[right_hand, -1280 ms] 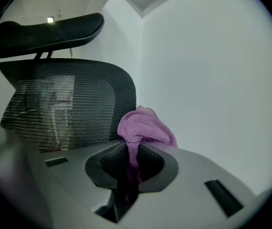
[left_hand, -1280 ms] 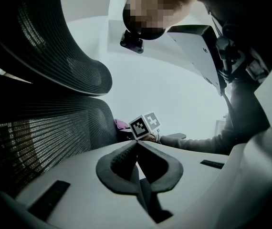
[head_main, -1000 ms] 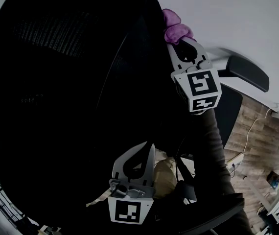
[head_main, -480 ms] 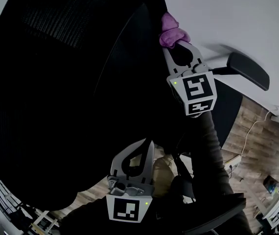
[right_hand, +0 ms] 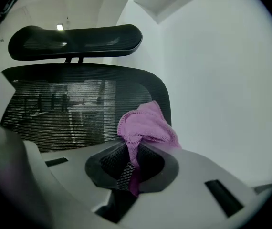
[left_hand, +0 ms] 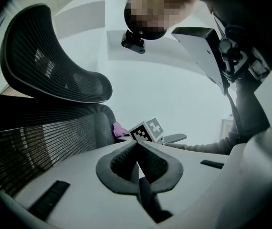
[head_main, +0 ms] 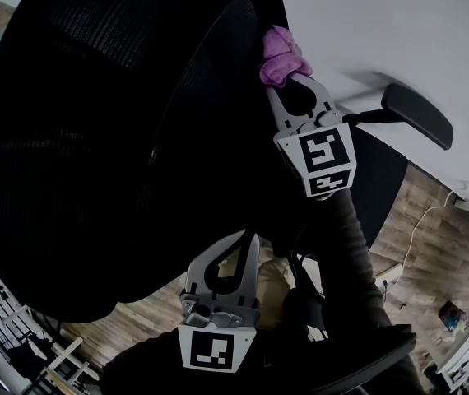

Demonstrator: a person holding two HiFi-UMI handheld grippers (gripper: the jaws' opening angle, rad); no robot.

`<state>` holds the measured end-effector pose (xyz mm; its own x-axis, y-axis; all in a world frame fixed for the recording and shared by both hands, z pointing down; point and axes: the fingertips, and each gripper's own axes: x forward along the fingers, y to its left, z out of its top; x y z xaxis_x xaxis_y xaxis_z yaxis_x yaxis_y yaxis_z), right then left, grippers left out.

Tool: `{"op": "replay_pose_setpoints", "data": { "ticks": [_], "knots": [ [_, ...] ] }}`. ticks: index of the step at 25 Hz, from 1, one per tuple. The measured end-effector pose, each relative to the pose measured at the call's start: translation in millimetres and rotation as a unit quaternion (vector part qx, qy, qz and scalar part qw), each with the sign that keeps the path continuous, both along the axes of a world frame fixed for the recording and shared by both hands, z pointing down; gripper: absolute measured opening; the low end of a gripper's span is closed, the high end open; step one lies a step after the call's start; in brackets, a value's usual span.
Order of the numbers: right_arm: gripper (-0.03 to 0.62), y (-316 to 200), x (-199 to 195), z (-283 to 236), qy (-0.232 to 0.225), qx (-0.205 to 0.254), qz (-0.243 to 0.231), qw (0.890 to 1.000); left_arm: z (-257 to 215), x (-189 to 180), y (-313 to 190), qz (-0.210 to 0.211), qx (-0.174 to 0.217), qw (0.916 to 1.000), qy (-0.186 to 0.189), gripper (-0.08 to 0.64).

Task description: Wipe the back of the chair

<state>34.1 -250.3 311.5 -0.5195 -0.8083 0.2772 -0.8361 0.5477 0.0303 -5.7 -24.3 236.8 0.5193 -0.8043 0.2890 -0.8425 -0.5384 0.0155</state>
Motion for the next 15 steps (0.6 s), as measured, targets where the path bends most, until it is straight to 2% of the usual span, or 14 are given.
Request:
{"op": "replay_pose_setpoints", "data": {
  "ticks": [15],
  "knots": [
    [0.044,20,-13,0,-0.001,-0.001,-0.02,1.0,-4,0,13,-0.017,0.004,0.9998,0.0,0.009]
  ]
}}
